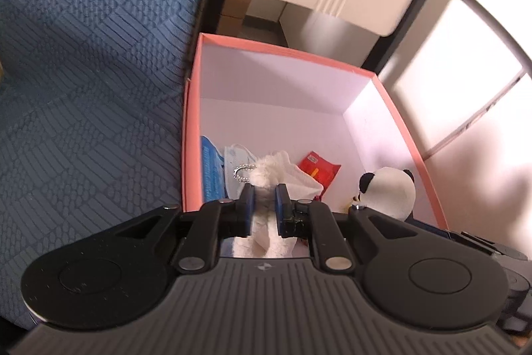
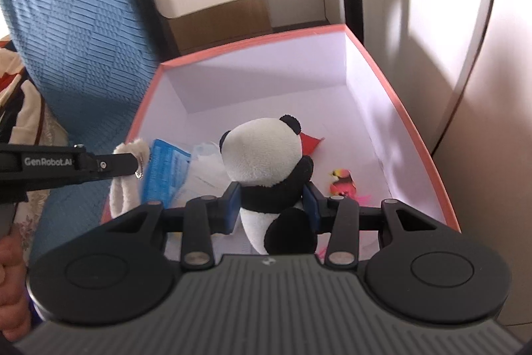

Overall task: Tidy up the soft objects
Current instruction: 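Lower the hair tie and panda into the pink shoebox with both tools, then open both tools to drop the hair tie and panda into the box, then withdraw both open tools up from the shoebox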

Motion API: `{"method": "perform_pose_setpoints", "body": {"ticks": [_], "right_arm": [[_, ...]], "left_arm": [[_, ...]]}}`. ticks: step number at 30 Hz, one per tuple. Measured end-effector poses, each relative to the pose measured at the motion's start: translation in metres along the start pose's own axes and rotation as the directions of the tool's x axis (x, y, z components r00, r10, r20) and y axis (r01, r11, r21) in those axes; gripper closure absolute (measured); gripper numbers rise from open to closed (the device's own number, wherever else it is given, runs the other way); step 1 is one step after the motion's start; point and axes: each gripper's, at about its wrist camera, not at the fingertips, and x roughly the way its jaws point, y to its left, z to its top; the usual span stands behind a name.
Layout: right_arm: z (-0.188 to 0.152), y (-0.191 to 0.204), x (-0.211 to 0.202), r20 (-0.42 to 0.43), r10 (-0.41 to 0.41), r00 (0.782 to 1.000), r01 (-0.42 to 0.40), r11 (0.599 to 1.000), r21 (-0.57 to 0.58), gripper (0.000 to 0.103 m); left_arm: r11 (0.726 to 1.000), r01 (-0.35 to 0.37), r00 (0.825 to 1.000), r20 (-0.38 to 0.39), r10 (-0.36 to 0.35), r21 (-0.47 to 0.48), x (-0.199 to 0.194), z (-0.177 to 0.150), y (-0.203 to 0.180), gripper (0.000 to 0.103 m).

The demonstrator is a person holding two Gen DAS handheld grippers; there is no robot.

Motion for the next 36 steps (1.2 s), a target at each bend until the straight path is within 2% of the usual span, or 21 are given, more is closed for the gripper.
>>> {"method": "perform_pose_setpoints", "body": {"ticks": [1, 2, 3, 4, 5, 6, 11, 18, 22, 29, 36], "right_arm": [[0.0, -0.003, 0.003, -0.004, -0.001, 1.0, 0.001, 1.0, 0.007, 0.057], [-0.001, -0.005, 0.005, -0.006, 0.002, 1.0, -0.002, 1.0, 0.011, 0.058], [-0.001, -0.007, 0.007, -0.008, 0.004, 1.0, -0.004, 1.0, 0.016, 0.053], [-0.001, -0.01, 0.008, -0.01, 0.007, 1.0, -0.006, 1.0, 0.029, 0.041], [-0.001, -0.013, 0.009, -0.013, 0.009, 1.0, -0.008, 0.999, 0.044, 0.035], [0.0, -0.014, 0.009, -0.011, 0.007, 1.0, -0.007, 0.998, 0.055, 0.027], [0.003, -0.015, 0.001, 0.022, -0.012, 1.0, 0.011, 0.998, 0.058, 0.027], [0.015, -0.002, -0.033, 0.088, -0.004, 0.996, 0.001, 0.999, 0.036, 0.027], [0.025, 0.008, -0.062, 0.15, 0.008, 0.989, -0.01, 1.0, 0.013, 0.027], [0.033, 0.028, -0.11, 0.237, 0.021, 0.971, -0.016, 1.0, -0.02, 0.027], [0.024, 0.042, -0.135, 0.259, 0.019, 0.966, -0.008, 0.999, -0.045, 0.027]], "left_arm": [[1.0, -0.004, 1.0, -0.007, 0.004, 0.015, 0.003, 0.0, -0.003, 0.083], [1.0, -0.008, 1.0, -0.023, 0.009, 0.03, 0.006, 0.0, -0.005, 0.071], [0.999, -0.01, 0.999, -0.031, 0.011, 0.036, 0.007, 0.0, -0.007, 0.046], [0.999, -0.014, 0.999, -0.034, 0.015, 0.039, 0.008, 0.0, -0.008, 0.035], [0.999, -0.015, 1.0, -0.021, 0.016, 0.04, 0.007, 0.0, -0.009, 0.03], [0.999, -0.009, 1.0, -0.007, 0.009, 0.043, 0.005, -0.001, -0.009, 0.03], [0.999, 0.003, 1.0, 0.013, -0.004, 0.05, -0.01, 0.001, -0.012, 0.03], [0.998, 0.011, 0.997, 0.076, -0.015, 0.058, -0.053, 0.009, -0.016, 0.03], [0.996, 0.003, 0.99, 0.137, -0.015, 0.087, -0.088, 0.015, -0.02, 0.03], [0.995, 0.039, 0.971, 0.23, -0.059, 0.091, -0.147, 0.015, -0.022, 0.03], [0.992, 0.039, 0.963, 0.26, -0.069, 0.122, -0.179, 0.003, -0.023, 0.03]]}}
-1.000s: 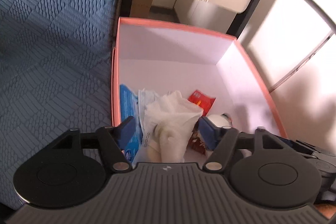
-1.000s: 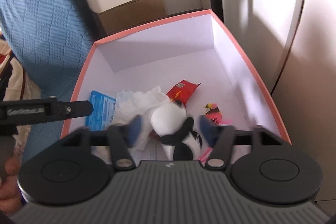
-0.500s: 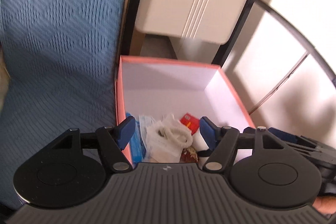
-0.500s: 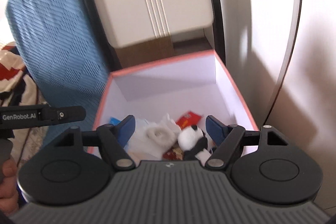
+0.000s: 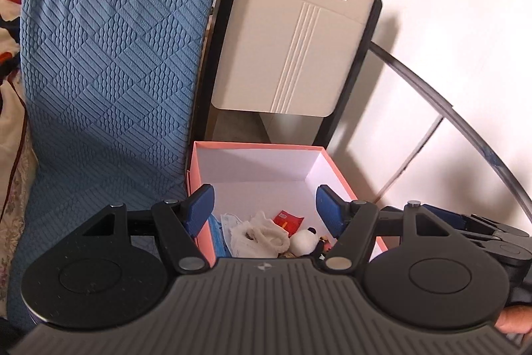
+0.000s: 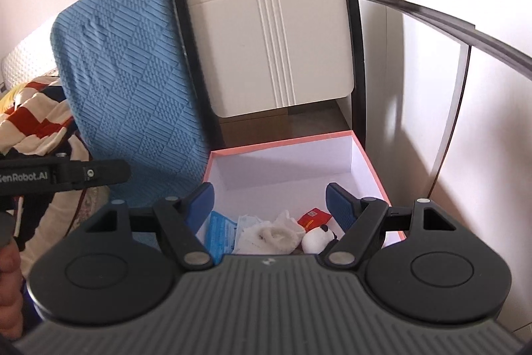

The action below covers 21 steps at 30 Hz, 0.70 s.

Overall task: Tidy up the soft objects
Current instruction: 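Withdraw both open tools up from the shoebox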

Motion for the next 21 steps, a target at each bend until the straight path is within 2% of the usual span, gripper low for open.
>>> {"method": "perform_pose_setpoints", "body": {"ticks": [11, 21], "right_arm": [[-0.022, 0.03, -0.029, -0.009, 0.01, 1.0, -0.01, 1.0, -0.025, 0.027], [-0.046, 0.041, -0.042, -0.042, 0.0, 0.999, 0.0, 1.0, -0.006, 0.027]], "left_arm": [[1.0, -0.004, 1.0, 0.03, 0.003, 0.019, -0.041, -0.014, 0.01, 0.03], [1.0, -0.02, 1.0, 0.024, 0.02, 0.022, -0.055, -0.03, 0.018, 0.03]]}}
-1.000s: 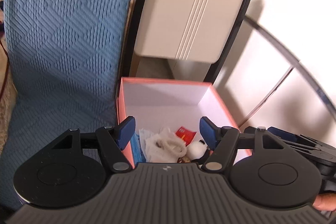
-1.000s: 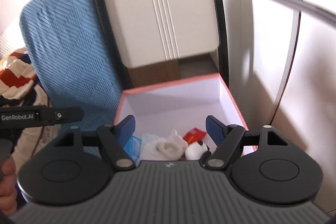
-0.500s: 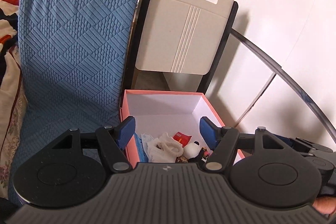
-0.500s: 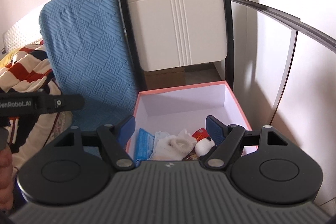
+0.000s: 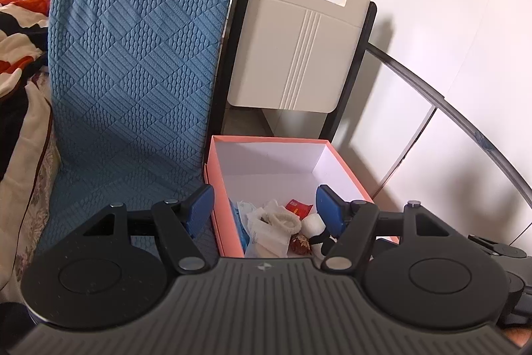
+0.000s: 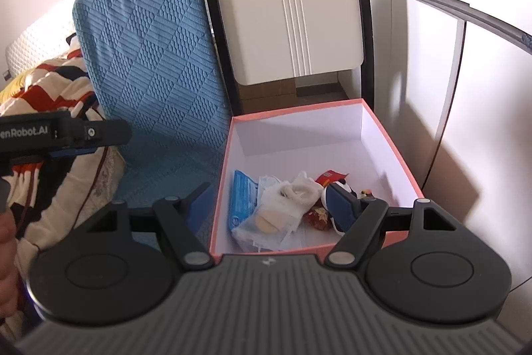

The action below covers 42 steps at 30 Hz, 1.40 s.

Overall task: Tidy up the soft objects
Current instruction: 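Withdraw both open tools up from the shoebox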

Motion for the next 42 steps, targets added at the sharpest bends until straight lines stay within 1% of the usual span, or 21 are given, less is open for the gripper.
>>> {"method": "perform_pose_setpoints", "body": {"ticks": [10, 24, 25, 27, 30, 34, 35, 36, 37, 39, 42], "right_arm": [[-0.019, -0.005, -0.003, -0.024, -0.042, 0.999, 0.042, 0.999, -0.003, 0.027], [-0.028, -0.006, 0.001, -0.047, -0.046, 0.998, 0.045, 0.999, -0.014, 0.027], [-0.029, -0.006, 0.002, -0.049, -0.045, 0.998, 0.044, 0.999, -0.015, 0.027], [-0.029, -0.006, 0.002, -0.051, -0.047, 0.998, 0.046, 0.999, -0.017, 0.027], [-0.03, -0.006, 0.002, -0.053, -0.054, 0.997, 0.054, 0.998, -0.017, 0.027], [-0.029, -0.009, 0.001, -0.045, -0.074, 0.996, 0.073, 0.997, -0.011, 0.027], [-0.029, -0.01, 0.0, -0.045, -0.073, 0.996, 0.073, 0.997, -0.006, 0.027], [-0.029, -0.012, 0.001, -0.048, -0.071, 0.996, 0.071, 0.997, 0.0, 0.024], [-0.029, -0.014, 0.001, -0.052, -0.07, 0.996, 0.07, 0.998, 0.007, 0.011], [-0.03, -0.016, 0.003, -0.058, -0.069, 0.996, 0.07, 0.997, 0.021, 0.0], [-0.03, -0.02, 0.004, -0.06, -0.083, 0.995, 0.085, 0.996, 0.041, 0.0]], "left_arm": [[1.0, -0.009, 1.0, -0.02, 0.009, 0.015, 0.0, -0.017, -0.001, 0.03], [1.0, -0.026, 0.999, -0.045, 0.026, 0.001, 0.009, -0.031, 0.005, 0.03], [1.0, -0.028, 0.999, -0.047, 0.028, 0.0, 0.009, -0.031, 0.006, 0.029], [0.999, -0.034, 0.998, -0.05, 0.034, 0.004, 0.01, -0.031, 0.005, 0.023], [1.0, -0.028, 0.998, -0.059, 0.028, 0.0, 0.012, -0.032, 0.006, 0.017], [0.999, -0.04, 0.997, -0.063, 0.041, 0.011, 0.015, -0.034, 0.005, 0.013], [0.999, -0.044, 0.997, -0.062, 0.045, 0.015, 0.016, -0.034, 0.005, 0.01], [0.999, -0.045, 0.997, -0.062, 0.046, 0.015, 0.016, -0.034, 0.006, 0.007], [0.999, -0.044, 0.997, -0.063, 0.044, 0.015, 0.016, -0.034, 0.006, 0.006], [0.999, -0.043, 0.997, -0.062, 0.044, 0.017, 0.016, -0.034, 0.007, 0.004], [0.999, -0.047, 0.997, -0.062, 0.049, 0.028, 0.017, -0.034, 0.006, 0.002]]}}
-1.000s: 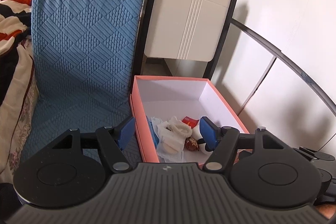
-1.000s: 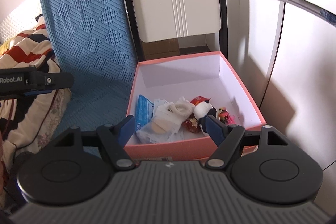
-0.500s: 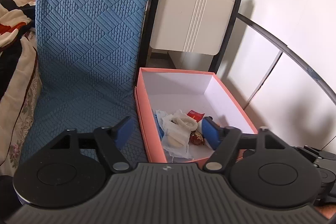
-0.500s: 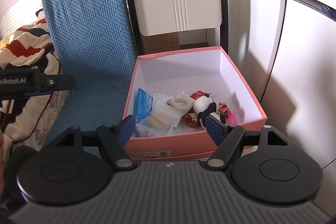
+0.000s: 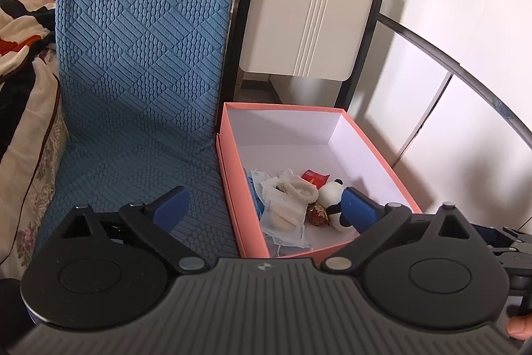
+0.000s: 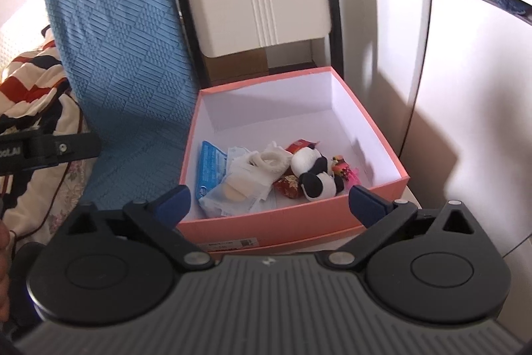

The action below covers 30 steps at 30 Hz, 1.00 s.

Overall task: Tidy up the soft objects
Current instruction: 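Withdraw both open tools up from the shoebox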

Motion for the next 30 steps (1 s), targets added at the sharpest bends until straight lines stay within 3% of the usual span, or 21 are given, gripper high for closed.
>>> {"method": "perform_pose_setpoints", "body": {"ticks": [30], "right_arm": [[0.0035, 0.0033, 0.0018, 0.001, -0.004, 1.0, 0.004, 1.0, -0.024, 0.0]], "left_arm": [[0.999, -0.035, 0.999, -0.032, 0.036, 0.035, 0.0052, -0.0038, -0.0005, 0.0]]}}
